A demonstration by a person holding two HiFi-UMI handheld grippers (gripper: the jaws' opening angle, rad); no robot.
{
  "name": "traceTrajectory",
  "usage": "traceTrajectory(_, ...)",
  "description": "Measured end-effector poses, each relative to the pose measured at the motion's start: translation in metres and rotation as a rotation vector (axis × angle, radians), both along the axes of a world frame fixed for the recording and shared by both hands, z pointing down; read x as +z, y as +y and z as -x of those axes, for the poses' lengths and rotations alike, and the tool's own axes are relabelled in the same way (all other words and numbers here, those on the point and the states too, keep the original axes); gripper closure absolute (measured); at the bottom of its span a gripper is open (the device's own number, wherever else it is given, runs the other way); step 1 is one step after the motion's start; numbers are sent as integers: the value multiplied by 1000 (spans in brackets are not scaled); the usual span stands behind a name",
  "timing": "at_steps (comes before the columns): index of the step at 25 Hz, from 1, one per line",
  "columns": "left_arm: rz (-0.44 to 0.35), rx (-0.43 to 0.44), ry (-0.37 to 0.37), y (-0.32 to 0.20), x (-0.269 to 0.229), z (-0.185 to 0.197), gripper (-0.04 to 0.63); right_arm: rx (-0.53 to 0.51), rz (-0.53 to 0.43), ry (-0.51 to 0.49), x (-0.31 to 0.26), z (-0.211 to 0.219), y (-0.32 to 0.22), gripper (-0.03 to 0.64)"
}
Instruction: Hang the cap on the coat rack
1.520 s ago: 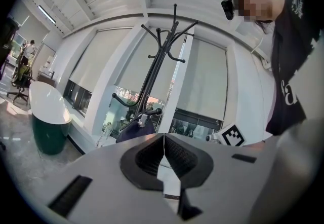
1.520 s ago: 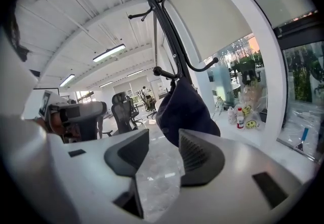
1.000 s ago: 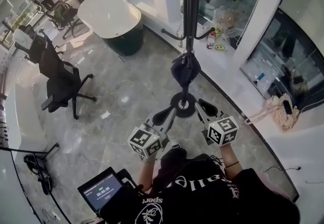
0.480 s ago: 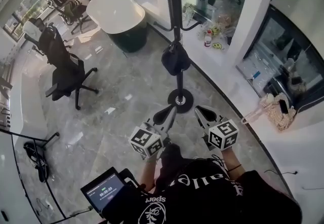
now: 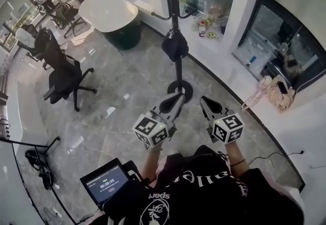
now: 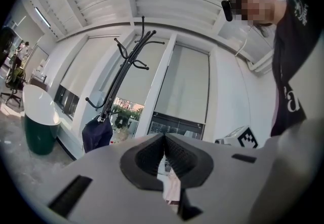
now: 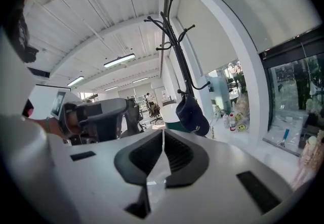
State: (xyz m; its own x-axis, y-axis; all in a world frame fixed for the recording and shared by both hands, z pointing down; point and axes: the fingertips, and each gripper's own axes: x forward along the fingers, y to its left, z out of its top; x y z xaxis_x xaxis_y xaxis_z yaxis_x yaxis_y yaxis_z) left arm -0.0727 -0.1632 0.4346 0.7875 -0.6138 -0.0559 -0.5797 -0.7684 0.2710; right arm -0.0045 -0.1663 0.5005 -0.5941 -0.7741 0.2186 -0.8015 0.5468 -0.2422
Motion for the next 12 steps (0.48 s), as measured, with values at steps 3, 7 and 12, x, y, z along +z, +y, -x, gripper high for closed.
traceTrajectory(3,17,13,-21,24,8,20,591,16,3,-28,0,22,21,591)
traceTrajectory(7,35,2,-43,57,21,52,591,19,18,-39,8,51,53,591)
traceTrajectory(12,37,-20,-42,89,29,89,591,6,38,-56,16,85,88,592)
